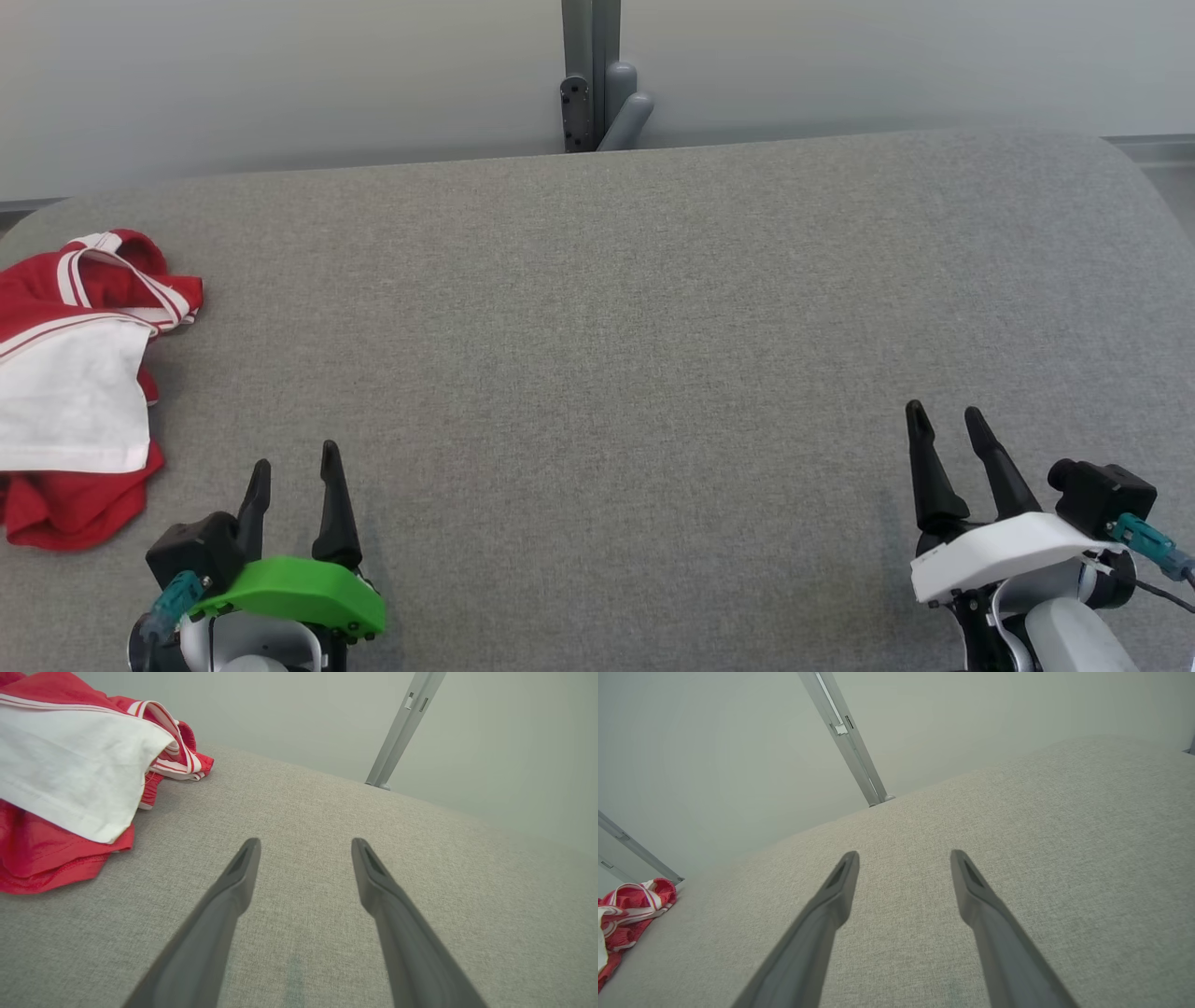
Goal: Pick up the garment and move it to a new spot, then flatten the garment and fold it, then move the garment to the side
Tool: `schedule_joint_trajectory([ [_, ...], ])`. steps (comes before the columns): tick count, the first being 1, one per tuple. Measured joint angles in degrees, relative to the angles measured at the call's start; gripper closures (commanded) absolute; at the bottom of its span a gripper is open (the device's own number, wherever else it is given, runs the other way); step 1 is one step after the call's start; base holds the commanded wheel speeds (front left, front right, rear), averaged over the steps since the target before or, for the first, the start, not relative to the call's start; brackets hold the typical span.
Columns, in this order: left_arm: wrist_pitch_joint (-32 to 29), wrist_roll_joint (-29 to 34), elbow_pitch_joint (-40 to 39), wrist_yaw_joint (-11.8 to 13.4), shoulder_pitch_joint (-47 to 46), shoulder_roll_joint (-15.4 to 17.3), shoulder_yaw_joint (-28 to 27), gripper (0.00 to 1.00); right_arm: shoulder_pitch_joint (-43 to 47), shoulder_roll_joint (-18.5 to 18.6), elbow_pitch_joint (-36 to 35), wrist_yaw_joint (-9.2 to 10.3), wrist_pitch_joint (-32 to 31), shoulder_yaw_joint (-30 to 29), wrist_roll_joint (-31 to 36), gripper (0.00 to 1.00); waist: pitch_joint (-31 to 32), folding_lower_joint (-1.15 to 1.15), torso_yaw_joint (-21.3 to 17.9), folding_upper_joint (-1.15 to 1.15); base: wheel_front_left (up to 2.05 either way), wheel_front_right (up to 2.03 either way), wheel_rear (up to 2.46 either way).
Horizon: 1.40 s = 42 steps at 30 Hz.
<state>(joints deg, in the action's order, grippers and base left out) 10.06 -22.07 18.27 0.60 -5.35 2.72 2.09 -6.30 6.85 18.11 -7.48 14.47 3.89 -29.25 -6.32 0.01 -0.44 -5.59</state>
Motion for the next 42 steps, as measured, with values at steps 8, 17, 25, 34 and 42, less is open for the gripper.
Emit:
schedule_joint_trajectory([
  [8, 1.1, 3.9, 0.3, -0.1, 0.0, 0.0, 0.3, 0.0, 0.1, -0.8, -0.3, 0.0, 0.1, -1.6, 5.9, 0.0, 0.0, 0.0, 0.1, 0.0, 0.0, 0.0, 0.0],
  [17, 1.9, 7.6, 0.5, -0.1, 0.0, 0.0, 0.8, 0.0, 0.2, -1.6, -1.6, 0.0, 0.2, -3.2, 12.1, 0.0, 0.0, 0.0, 0.1, 0.0, 0.0, 0.0, 0.0],
  [25, 3.0, 11.4, 0.3, 0.0, 0.0, 0.0, 1.1, 0.0, 0.4, -2.5, -3.6, 0.0, 0.3, -4.9, 17.4, 0.0, -0.1, -0.01, 0.3, 0.0, 0.0, 0.0, 0.0],
  [34, 4.0, 13.3, 0.2, -0.3, 0.1, 0.0, 1.0, 0.0, 1.1, -3.2, -3.6, 0.0, 0.3, -5.8, 22.2, 0.0, -0.1, -0.01, 0.3, 0.0, 0.0, 0.0, 0.0],
  [42, 4.7, 15.3, 0.6, -0.6, 0.4, 0.0, 1.3, 0.0, 1.2, -4.0, -3.6, -0.01, 0.3, -6.8, 26.1, 0.0, -0.1, 0.0, 0.3, 0.0, 0.0, 0.0, 0.0],
])
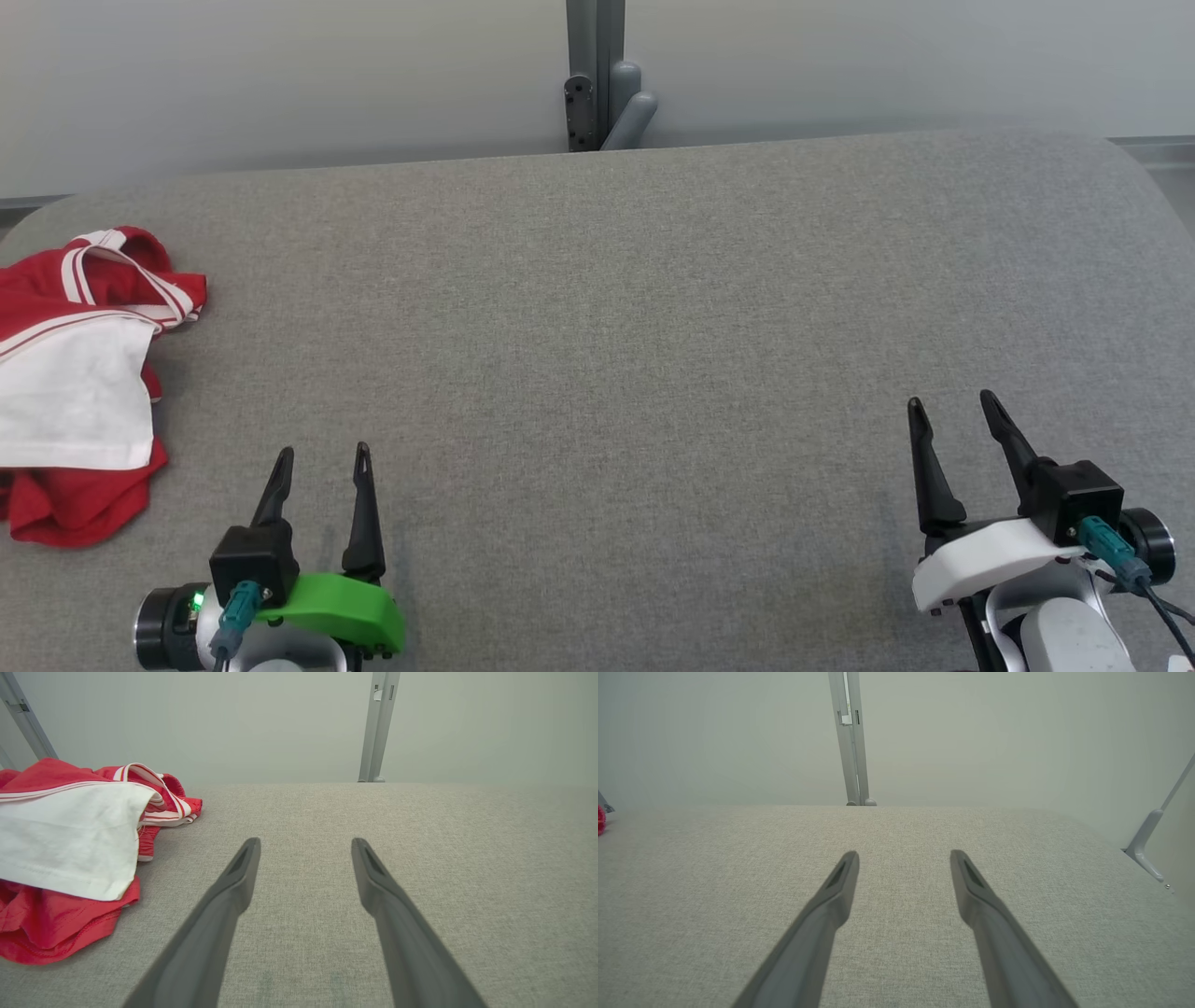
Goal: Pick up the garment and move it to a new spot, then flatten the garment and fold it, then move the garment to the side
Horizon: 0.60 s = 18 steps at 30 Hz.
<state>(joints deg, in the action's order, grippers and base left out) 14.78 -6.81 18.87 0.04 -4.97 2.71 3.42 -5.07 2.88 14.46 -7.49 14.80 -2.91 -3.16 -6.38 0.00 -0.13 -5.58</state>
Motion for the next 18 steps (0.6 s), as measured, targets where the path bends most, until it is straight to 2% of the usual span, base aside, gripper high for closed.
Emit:
schedule_joint_trajectory([
  [10, 0.4, -1.0, 1.0, 0.0, 0.3, 0.0, -0.3, 0.0, 0.1, -0.2, 0.0, 0.0, 0.0, 0.2, 0.9, 0.0, -0.1, 0.0, 1.3, 0.0, 0.0, 0.0, 0.0],
  [18, 0.4, -3.4, 1.9, -0.6, 0.6, 0.0, -1.6, 0.0, 0.3, -0.2, -0.2, 0.0, 0.0, 1.2, 0.7, 0.0, -0.3, 0.0, 5.1, 0.0, 0.0, 0.0, 0.0],
])
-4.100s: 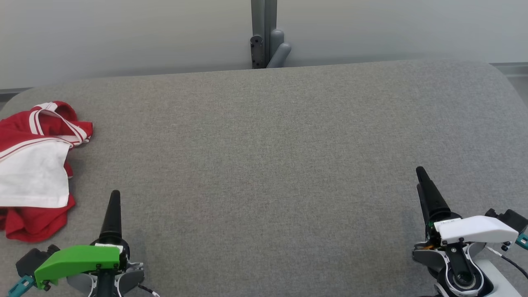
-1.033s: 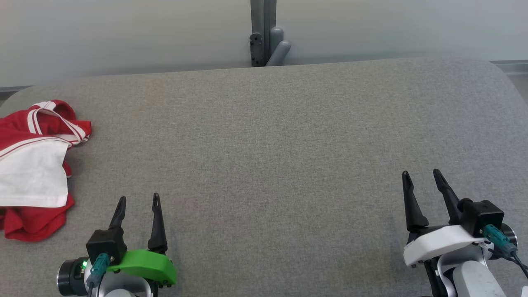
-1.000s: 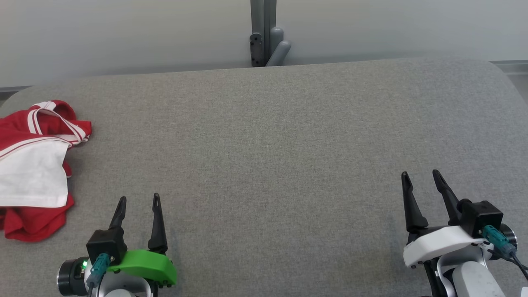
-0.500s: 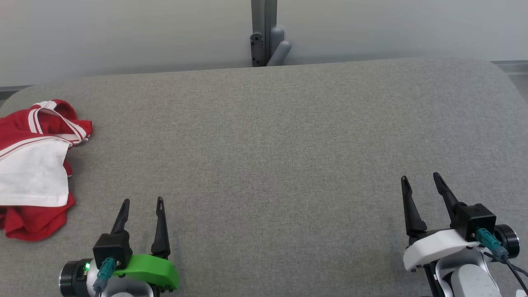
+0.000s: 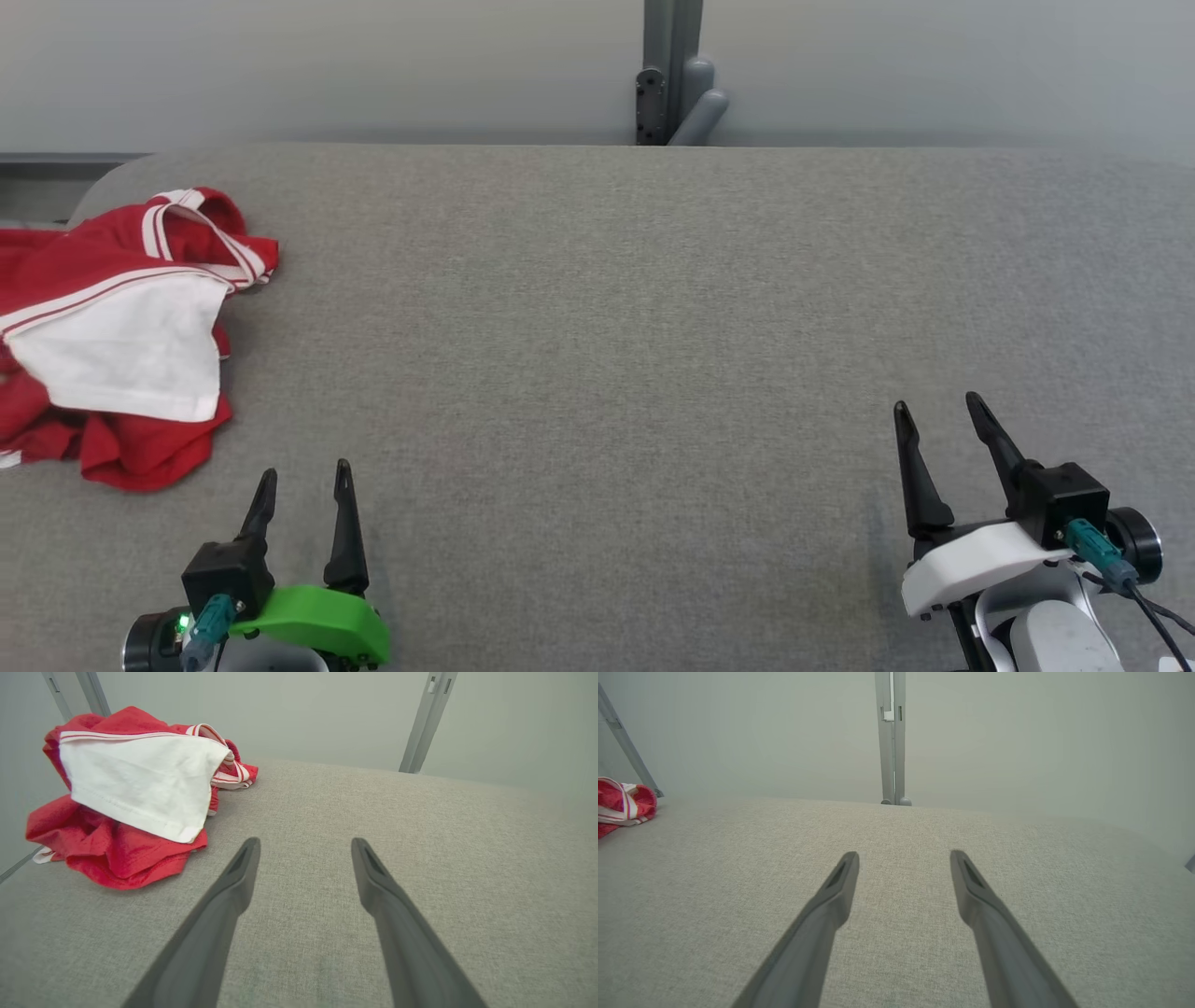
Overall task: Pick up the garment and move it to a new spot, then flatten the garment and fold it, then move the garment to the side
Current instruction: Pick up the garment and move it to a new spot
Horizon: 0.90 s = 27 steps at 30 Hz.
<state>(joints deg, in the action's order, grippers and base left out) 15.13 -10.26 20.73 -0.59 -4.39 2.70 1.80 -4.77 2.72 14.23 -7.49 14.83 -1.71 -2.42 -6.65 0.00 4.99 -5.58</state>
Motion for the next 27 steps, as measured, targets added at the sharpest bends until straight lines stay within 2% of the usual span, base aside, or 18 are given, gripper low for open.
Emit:
schedule_joint_trajectory([
  [15, 0.0, 0.7, 1.0, -0.1, 0.6, 0.0, -4.0, 0.0, -0.1, 0.0, -0.6, -0.01, 0.1, 1.4, 0.2, 0.0, -1.1, 0.0, 13.6, 0.0, 0.0, 0.0, 0.0],
  [22, 0.0, -1.4, 1.3, -0.5, 1.6, 0.1, -5.7, 0.0, -0.5, -0.1, 0.5, -0.01, 0.1, 2.8, -0.2, 0.0, -1.7, 0.0, 19.9, 0.0, 0.0, 0.0, 0.0],
  [27, 0.0, -4.2, 1.5, -1.3, 1.6, 0.1, -6.5, 0.0, -1.5, -0.1, 0.6, -0.01, 0.1, 3.5, -0.3, 0.0, -2.6, 0.0, 22.3, 0.0, 0.0, 0.0, 0.0],
])
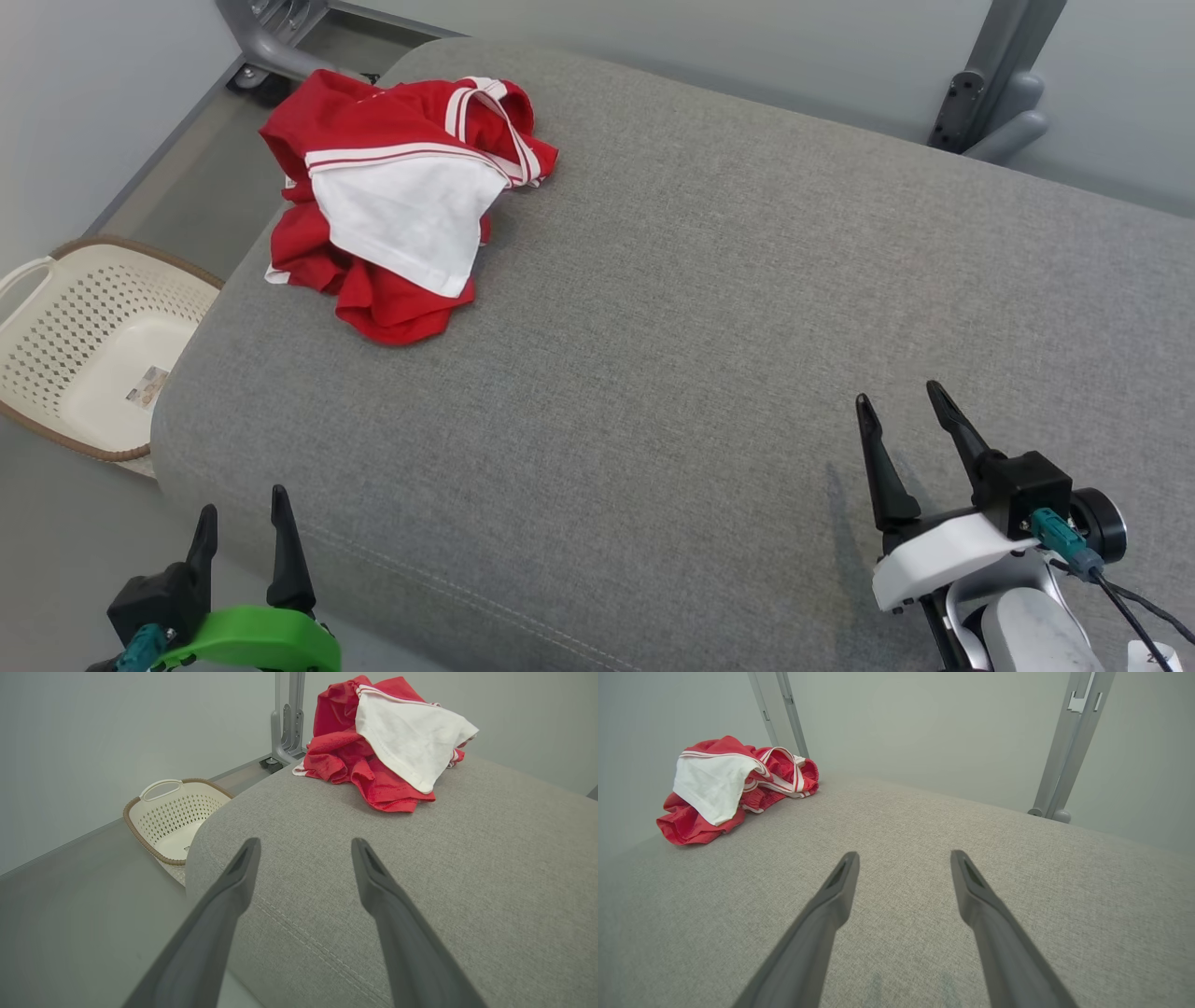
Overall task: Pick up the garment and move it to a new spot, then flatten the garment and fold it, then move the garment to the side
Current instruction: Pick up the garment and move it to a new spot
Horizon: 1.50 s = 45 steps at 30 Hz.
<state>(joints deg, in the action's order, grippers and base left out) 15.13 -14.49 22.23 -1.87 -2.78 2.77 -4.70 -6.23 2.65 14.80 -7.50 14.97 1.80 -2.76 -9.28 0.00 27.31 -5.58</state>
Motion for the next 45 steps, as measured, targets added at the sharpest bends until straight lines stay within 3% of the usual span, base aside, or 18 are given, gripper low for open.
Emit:
schedule_joint_trajectory([
  [9, 0.0, 0.8, 1.6, -4.3, -8.0, 0.1, -3.2, 0.0, -2.4, 1.4, -0.7, 0.0, 0.0, 0.7, 1.5, 0.0, -3.8, 0.0, -1.5, 0.0, 0.0, 0.0, 0.0],
  [12, 0.0, 1.7, 3.5, -5.2, -13.4, 2.0, -3.7, 0.0, -3.2, 2.5, -0.9, 0.0, 0.0, 0.9, 1.7, 0.0, -5.7, 0.0, -2.7, 0.0, 0.0, 0.0, 0.0],
  [18, 0.0, 1.8, 7.8, -5.5, -22.4, 6.4, -2.2, 0.0, -4.8, 4.3, -1.6, 0.0, 0.0, 1.7, 1.7, 0.0, -8.8, 0.0, -5.0, 0.01, 0.0, 0.0, 0.0],
  [30, 0.0, -11.9, 20.7, -5.7, -36.4, 18.1, 5.3, 0.0, -8.2, 6.7, -3.9, 0.0, 0.0, 4.1, 2.0, 0.0, -16.5, 0.01, -11.4, 0.01, 0.0, 0.0, 0.0],
  [39, 0.0, -15.0, 29.8, -5.4, -42.6, 21.9, 4.9, 0.0, -9.2, 6.8, -4.8, 0.0, 0.0, 5.1, 2.2, 0.0, -20.6, 0.01, -14.5, 0.01, 0.0, 0.0, 0.0],
  [45, 0.0, -13.9, 30.7, -5.4, -43.5, 21.3, 3.2, 0.0, -9.4, 7.0, -4.7, 0.0, 0.0, 5.1, 1.9, 0.0, -21.9, 0.01, -15.5, 0.01, 0.0, 0.0, 0.0],
])
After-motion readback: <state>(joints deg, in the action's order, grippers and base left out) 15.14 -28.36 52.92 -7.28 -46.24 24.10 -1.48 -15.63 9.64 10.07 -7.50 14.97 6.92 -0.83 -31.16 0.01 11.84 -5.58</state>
